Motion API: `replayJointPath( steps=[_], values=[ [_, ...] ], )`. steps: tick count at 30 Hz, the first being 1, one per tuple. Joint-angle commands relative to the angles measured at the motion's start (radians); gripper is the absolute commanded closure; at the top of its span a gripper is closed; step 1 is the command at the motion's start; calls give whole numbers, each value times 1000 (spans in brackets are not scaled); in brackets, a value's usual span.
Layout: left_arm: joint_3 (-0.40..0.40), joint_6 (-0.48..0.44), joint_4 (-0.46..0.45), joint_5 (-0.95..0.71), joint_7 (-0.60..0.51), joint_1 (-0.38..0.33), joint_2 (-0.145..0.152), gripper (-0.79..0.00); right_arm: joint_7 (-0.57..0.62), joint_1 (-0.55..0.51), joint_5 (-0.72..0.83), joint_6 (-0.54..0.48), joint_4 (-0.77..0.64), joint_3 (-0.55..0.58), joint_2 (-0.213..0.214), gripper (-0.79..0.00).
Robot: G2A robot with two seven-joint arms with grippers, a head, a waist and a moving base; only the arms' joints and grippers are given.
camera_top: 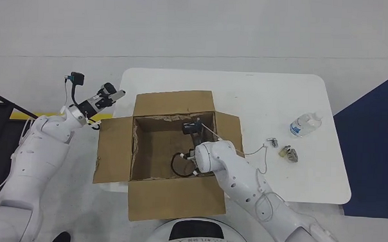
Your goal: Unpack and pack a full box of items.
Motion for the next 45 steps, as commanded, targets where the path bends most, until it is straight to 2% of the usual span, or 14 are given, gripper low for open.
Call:
replayJointPath(
  steps=[1, 5, 7, 13, 16, 18, 19, 25, 35, 39, 40, 42, 45],
  values=[
    [0, 0, 0, 0, 0, 0, 0, -785, -2, -12, -6, 1, -9, 8, 2, -388],
    [0, 0, 0, 0, 0, 0, 0, -785, -5, -16, 6, -17, 11, 22, 2, -391],
    [0, 0, 0, 0, 0, 0, 0, -785, -12, -6, 29, -31, 39, 31, 0, -437],
    [0, 0, 0, 0, 0, 0, 0, -785, -33, 26, 82, -56, 112, 39, -11, -351],
    [0, 0, 0, 0, 0, 0, 0, -785, -37, 32, 92, -56, 127, 40, -14, -262],
    [0, 0, 0, 0, 0, 0, 0, -785, -36, 33, 93, -54, 131, 40, -16, -123],
    [0, 0, 0, 0, 0, 0, 0, -785, -35, 32, 94, -52, 132, 40, -16, 0],
    [0, 0, 0, 0, 0, 0, 0, -785, -27, 23, 54, -31, 97, 36, -15, 0],
    [0, 0, 0, 0, 0, 0, 0, -785, -23, -85, -142, 12, -117, 39, 7, 0],
    [0, 0, 0, 0, 0, 0, 0, -785, -10, -101, -146, 2, -130, 42, 7, 0],
    [0, 0, 0, 0, 0, 0, 0, -785, -15, -96, -141, 1, -121, 40, 4, -234],
    [0, 0, 0, 0, 0, 0, 0, -785, -21, -82, -116, -6, -97, 37, -2, -354],
    [0, 0, 0, 0, 0, 0, 0, -785, -26, -54, -84, 7, -38, 37, -13, -376]
  ],
)
